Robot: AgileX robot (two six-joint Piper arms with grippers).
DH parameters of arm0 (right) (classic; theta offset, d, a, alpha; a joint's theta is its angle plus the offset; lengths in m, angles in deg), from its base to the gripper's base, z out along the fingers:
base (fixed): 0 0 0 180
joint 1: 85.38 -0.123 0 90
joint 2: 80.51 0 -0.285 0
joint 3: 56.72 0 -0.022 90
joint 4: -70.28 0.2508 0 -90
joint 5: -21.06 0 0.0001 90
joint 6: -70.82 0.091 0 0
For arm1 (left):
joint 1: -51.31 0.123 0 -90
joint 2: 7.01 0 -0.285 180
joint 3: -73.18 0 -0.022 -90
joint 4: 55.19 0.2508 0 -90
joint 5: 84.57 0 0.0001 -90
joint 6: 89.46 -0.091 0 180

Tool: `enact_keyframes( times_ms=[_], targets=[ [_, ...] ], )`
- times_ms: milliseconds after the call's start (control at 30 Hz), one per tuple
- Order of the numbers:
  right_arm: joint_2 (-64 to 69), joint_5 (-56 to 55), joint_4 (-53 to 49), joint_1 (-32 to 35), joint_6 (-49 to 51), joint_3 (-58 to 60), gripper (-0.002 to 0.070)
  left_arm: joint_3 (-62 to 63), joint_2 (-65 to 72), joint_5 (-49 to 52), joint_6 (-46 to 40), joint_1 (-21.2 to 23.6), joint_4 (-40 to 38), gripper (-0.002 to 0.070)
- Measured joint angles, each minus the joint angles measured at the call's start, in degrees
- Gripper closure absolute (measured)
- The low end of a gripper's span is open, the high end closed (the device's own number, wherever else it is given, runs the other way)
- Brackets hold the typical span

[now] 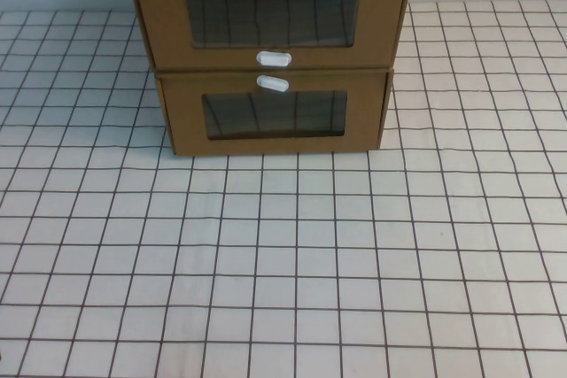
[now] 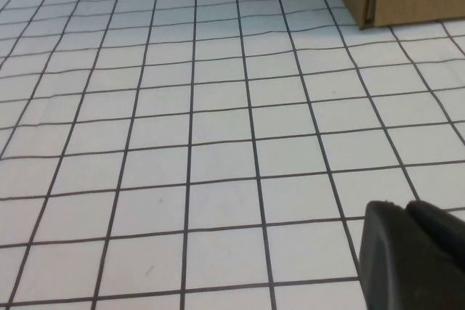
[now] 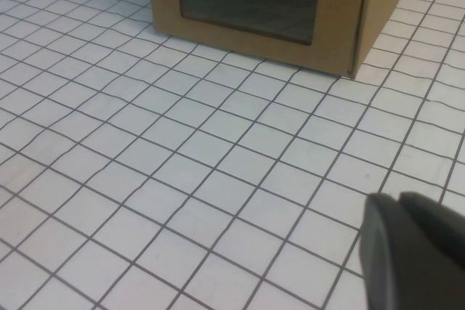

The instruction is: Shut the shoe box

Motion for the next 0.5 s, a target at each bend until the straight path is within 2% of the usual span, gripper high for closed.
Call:
enact_keyframes(
  times_ms=[500],
  targets=[
    [-0.8, 0.0, -0.4, 0.4, -0.1, 0.0, 0.069, 0.0, -0.1, 0.0, 0.1, 0.0, 0.0, 0.068]
  ],
)
